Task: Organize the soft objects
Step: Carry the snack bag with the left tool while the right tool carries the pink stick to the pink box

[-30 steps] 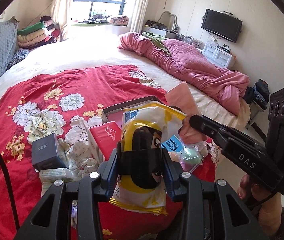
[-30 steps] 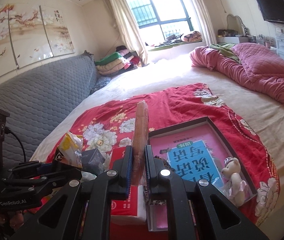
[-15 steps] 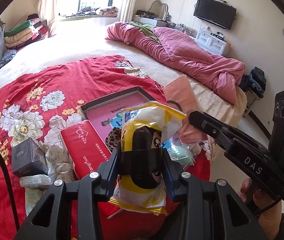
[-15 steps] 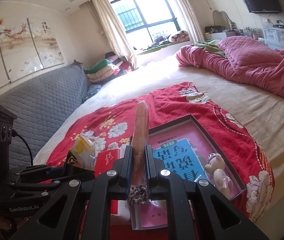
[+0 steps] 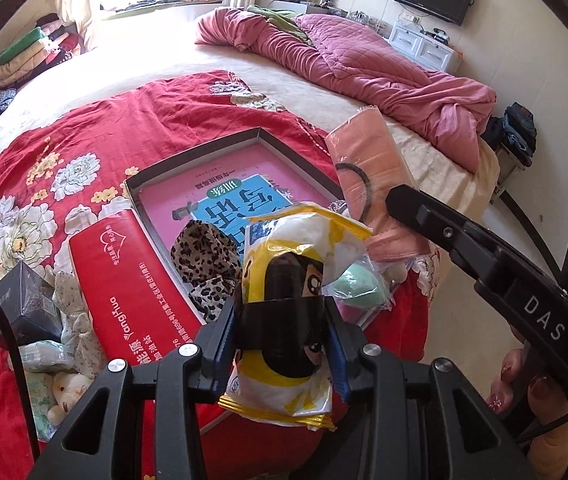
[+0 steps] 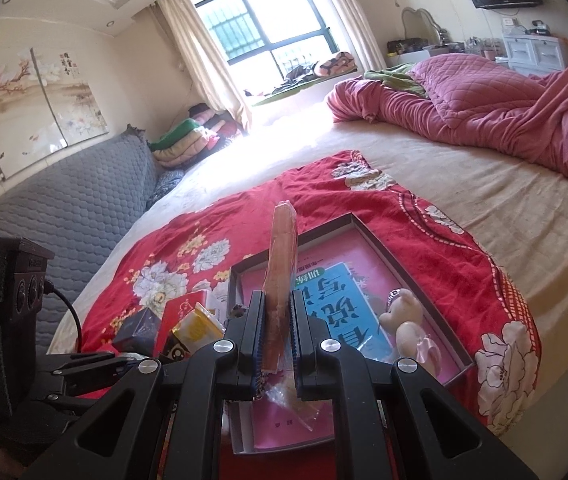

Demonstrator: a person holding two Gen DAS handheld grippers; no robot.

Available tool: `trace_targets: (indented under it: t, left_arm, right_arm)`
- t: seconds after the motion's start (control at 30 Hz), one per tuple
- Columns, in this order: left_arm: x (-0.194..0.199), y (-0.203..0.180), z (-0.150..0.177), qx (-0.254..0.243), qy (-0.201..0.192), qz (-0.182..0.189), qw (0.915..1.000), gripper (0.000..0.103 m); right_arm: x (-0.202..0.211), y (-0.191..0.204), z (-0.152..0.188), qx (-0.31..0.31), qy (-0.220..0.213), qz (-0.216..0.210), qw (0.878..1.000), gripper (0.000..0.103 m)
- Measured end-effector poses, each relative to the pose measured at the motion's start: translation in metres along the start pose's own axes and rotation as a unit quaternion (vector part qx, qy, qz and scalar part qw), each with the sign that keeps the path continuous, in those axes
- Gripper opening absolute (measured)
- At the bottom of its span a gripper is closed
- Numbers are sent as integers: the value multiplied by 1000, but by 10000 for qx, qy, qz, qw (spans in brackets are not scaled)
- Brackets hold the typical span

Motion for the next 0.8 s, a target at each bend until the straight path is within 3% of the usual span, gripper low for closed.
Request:
trace_targets:
  t: [0.8]
  left_arm:
    - [-52, -12, 4, -244, 803, -123, 9964, 41]
  right_arm:
    - [-20, -34, 12, -371, 295, 145, 9988, 12]
Point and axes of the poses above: each gripper's, at about its wrist camera, not at the fingertips, and x roughly against the way its jaws point, y to its left, z to its underside, the point moved 5 cm from there along -x, roughly the way its jaws point, and after that the axes turned 7 degrees about -x, right-handed, at the moved point
